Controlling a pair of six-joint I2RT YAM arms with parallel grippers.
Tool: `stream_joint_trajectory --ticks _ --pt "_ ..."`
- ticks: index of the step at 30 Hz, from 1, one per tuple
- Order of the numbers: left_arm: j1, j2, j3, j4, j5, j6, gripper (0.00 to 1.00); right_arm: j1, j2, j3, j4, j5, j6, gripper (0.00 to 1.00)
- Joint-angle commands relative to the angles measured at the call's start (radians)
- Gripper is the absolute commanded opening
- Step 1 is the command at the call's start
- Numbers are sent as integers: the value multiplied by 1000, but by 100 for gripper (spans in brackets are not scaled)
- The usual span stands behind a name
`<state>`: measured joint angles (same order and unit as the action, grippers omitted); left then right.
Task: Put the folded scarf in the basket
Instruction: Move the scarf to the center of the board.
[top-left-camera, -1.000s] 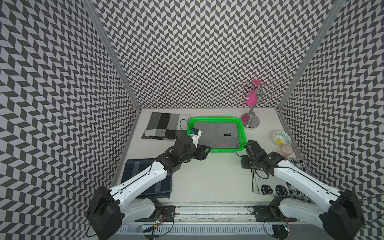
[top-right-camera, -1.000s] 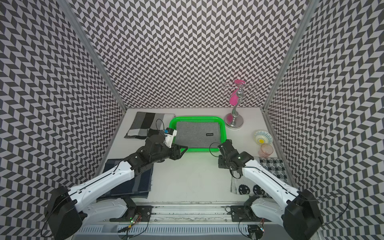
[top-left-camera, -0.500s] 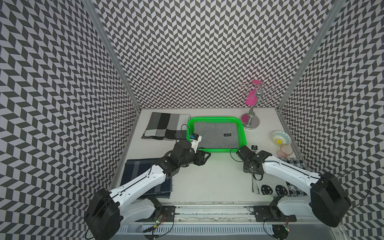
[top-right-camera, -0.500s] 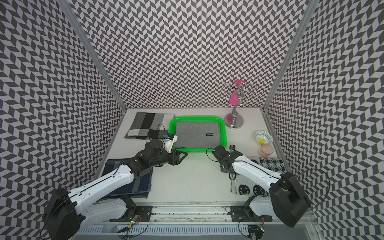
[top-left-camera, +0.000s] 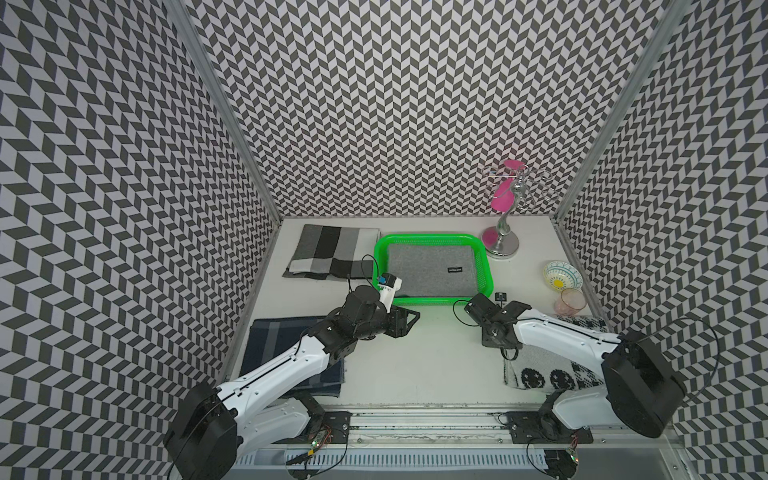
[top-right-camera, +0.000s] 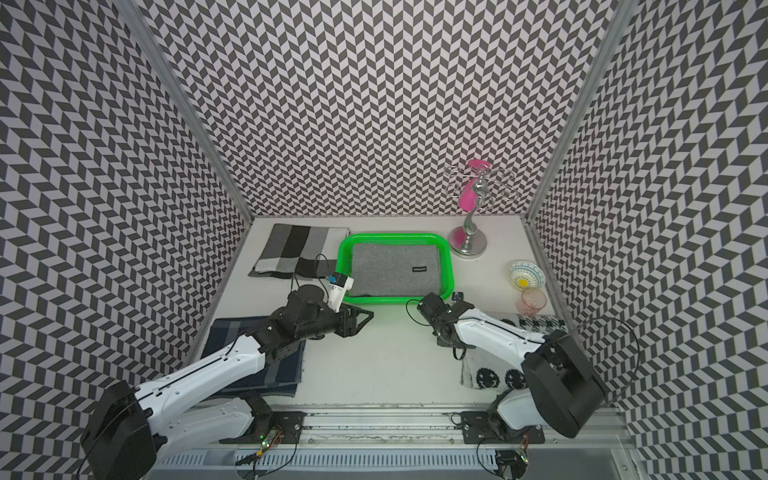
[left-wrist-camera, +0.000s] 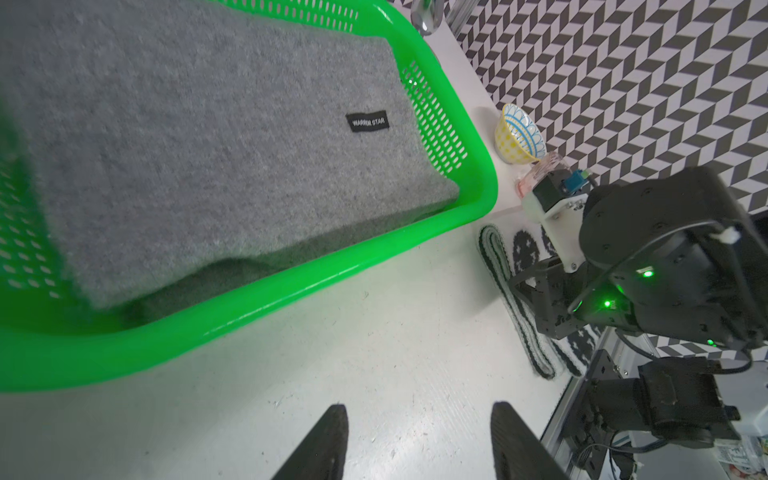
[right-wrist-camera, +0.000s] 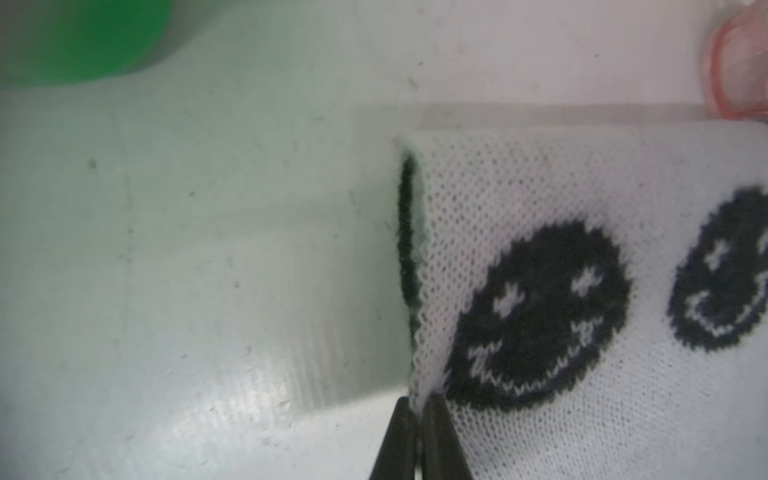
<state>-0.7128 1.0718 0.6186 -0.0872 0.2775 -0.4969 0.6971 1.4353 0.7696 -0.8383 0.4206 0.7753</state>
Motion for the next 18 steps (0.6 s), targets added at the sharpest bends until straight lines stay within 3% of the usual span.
stream_joint_trajectory --ticks 1,9,18 --pt "3 -31 -19 33 22 -20 58 67 38 35 58 -56 18 9" --pt "3 -54 -63 39 13 -52 58 138 61 7 212 -188 16 10" --pt "-2 -102 -136 45 2 -80 58 238 128 123 346 -313 9 12"
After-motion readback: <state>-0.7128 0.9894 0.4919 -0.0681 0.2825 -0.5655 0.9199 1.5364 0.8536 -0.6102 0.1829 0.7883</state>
